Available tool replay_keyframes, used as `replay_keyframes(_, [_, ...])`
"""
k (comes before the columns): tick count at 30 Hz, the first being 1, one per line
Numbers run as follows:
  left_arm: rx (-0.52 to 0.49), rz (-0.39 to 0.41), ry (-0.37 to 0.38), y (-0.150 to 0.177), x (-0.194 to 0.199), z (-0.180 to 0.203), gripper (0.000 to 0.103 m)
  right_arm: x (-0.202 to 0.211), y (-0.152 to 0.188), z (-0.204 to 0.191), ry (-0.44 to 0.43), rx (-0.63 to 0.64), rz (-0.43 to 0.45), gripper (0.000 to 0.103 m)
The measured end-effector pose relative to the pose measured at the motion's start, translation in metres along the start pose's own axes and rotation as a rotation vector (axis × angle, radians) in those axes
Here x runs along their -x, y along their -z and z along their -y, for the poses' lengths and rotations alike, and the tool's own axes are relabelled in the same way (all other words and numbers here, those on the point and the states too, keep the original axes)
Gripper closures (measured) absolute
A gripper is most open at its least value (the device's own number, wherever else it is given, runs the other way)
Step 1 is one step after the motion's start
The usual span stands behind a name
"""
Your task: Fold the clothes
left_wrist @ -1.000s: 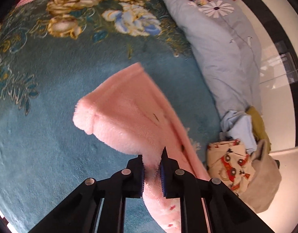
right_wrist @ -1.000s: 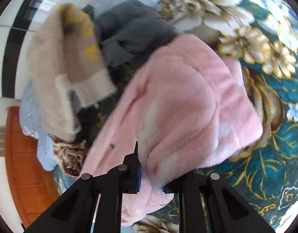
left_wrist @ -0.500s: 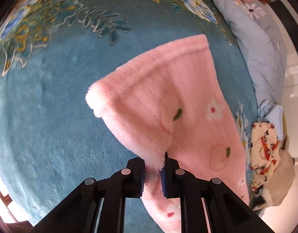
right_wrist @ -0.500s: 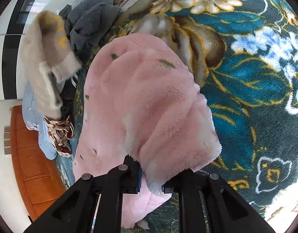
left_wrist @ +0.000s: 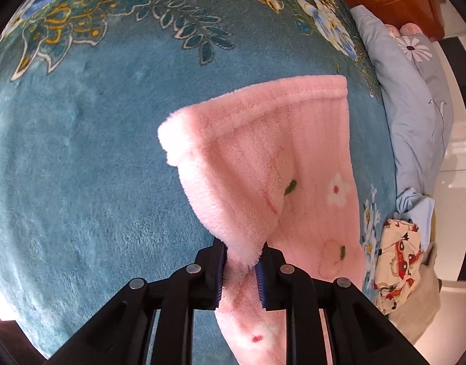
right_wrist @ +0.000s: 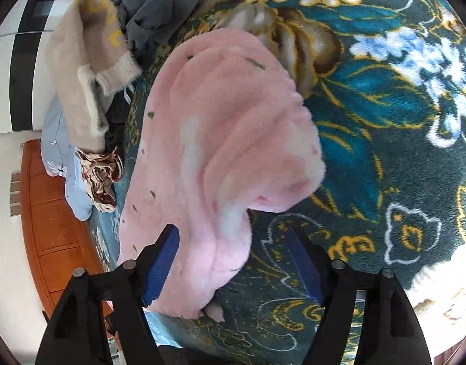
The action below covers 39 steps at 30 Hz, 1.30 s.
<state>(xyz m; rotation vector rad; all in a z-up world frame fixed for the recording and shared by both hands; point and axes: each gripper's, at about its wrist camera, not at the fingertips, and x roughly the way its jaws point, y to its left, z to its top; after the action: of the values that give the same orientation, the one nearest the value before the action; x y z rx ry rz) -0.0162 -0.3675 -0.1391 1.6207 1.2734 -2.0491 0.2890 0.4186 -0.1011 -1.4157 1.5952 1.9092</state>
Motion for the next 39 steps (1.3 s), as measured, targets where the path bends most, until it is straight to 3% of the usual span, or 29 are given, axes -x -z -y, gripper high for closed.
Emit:
replay_keyframes(3, [0.007, 0.013, -0.025, 0.008, 0.017, -0.003, 0.071, 0.007, -0.009, 0.016, -0.034, -0.094, 0.084, 0.027])
replay_keyframes(6, [0.026, 0.093, -0.103, 0.024, 0.044, -0.003, 0.07, 0.002, -0.016, 0.023, -0.13, -0.197, 0.125, 0.025])
replay_keyframes(8, [0.001, 0.145, -0.087, 0.039, 0.059, 0.006, 0.07, -0.004, -0.02, 0.029, -0.163, -0.279, 0.144, 0.024])
replay_keyframes(10, [-0.061, 0.148, -0.014, 0.061, 0.064, 0.029, 0.07, -0.009, -0.023, 0.032, -0.188, -0.342, 0.167, 0.02])
replay_keyframes(12, [-0.16, 0.087, 0.08, 0.09, 0.054, 0.058, 0.069, -0.012, -0.028, 0.031, -0.197, -0.374, 0.187, 0.015])
replay_keyframes(15, [-0.318, -0.079, 0.194, 0.147, 0.012, 0.11, 0.069, -0.015, -0.034, 0.021, -0.169, -0.367, 0.204, 0.015])
replay_keyframes(19, [-0.571, -0.277, 0.198, 0.248, -0.025, 0.146, 0.069, -0.015, -0.038, 0.01, -0.111, -0.351, 0.225, 0.015])
replay_keyframes(23, [-0.781, -0.39, 0.126, 0.316, -0.041, 0.144, 0.069, -0.01, -0.037, 0.008, -0.085, -0.365, 0.259, 0.02])
replay_keyframes(25, [-0.804, -0.447, 0.093, 0.325, -0.05, 0.141, 0.069, -0.008, -0.037, 0.005, -0.063, -0.37, 0.266, 0.032])
replay_keyframes(27, [-0.733, -0.461, 0.135, 0.317, -0.051, 0.135, 0.069, -0.005, -0.037, -0.004, -0.031, -0.356, 0.281, 0.045])
replay_keyframes(30, [-0.626, -0.451, 0.185, 0.299, -0.047, 0.121, 0.069, 0.004, -0.037, -0.039, 0.052, -0.189, 0.31, 0.052])
replay_keyframes(34, [-0.554, -0.467, 0.205, 0.286, -0.052, 0.114, 0.069, 0.001, -0.022, -0.131, 0.217, 0.294, 0.333, 0.057])
replay_keyframes(37, [-0.561, -0.468, 0.198, 0.285, -0.057, 0.118, 0.069, -0.025, 0.024, -0.201, 0.308, 0.725, 0.307, 0.057])
replay_keyframes(39, [-0.555, -0.466, 0.2, 0.283, -0.056, 0.117, 0.069, -0.051, 0.062, -0.225, 0.327, 0.944, 0.238, 0.057])
